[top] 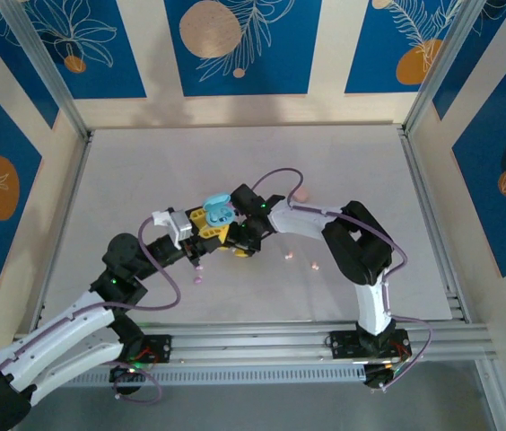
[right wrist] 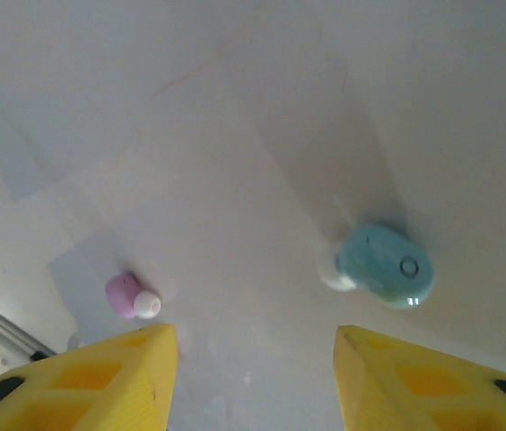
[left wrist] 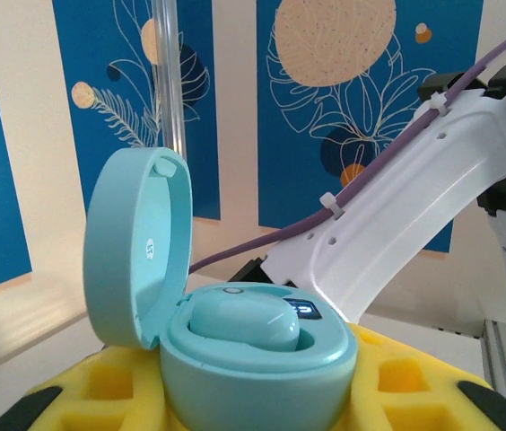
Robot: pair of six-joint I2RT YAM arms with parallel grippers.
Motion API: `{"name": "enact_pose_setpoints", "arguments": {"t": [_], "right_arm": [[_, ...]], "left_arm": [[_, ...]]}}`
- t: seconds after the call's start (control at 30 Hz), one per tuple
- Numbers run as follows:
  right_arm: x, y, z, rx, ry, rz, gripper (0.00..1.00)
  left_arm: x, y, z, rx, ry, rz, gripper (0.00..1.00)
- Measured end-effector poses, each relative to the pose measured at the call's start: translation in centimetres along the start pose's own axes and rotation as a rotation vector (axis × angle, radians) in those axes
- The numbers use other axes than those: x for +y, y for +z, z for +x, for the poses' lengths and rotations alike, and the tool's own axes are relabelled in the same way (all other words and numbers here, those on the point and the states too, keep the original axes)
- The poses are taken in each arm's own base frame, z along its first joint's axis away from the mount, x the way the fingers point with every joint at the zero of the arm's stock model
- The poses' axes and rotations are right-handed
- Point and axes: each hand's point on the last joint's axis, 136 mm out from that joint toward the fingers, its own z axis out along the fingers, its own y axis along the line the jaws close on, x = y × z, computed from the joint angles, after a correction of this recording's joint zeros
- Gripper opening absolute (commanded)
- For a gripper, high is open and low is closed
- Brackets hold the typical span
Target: Insert wireless bluetooth earbuds into charging case
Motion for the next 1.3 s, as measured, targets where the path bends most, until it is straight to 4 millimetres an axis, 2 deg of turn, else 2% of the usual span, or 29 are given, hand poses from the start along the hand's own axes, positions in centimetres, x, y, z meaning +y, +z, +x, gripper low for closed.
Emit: {"name": "enact_pose_setpoints", "arguments": {"t": [0.37, 0.93, 1.17, 1.3], "right_arm": [[-1.5, 0.6, -0.6, -0.033, 0.035, 0.069, 0.5], [-1.9, -0.3, -2.1, -0.099, -0.034, 0.168, 0.42], [-2.3, 0.6, -2.3, -0.077, -0.073, 0.208, 0.37], [-1.9, 0.7, -2.4, -0.072, -0.097, 0.214, 0.36]], "left_arm": [[0.0, 0.0, 0.1, 0.003, 0.005, -0.001, 0.23], [0.0, 0.0, 0.2, 0.005, 0.004, -0.001, 0.23], [0.0, 0.0, 0.2, 0.005, 0.004, -0.001, 0.23], [0.0, 0.0, 0.2, 0.005, 0.004, -0.001, 0.23]]}}
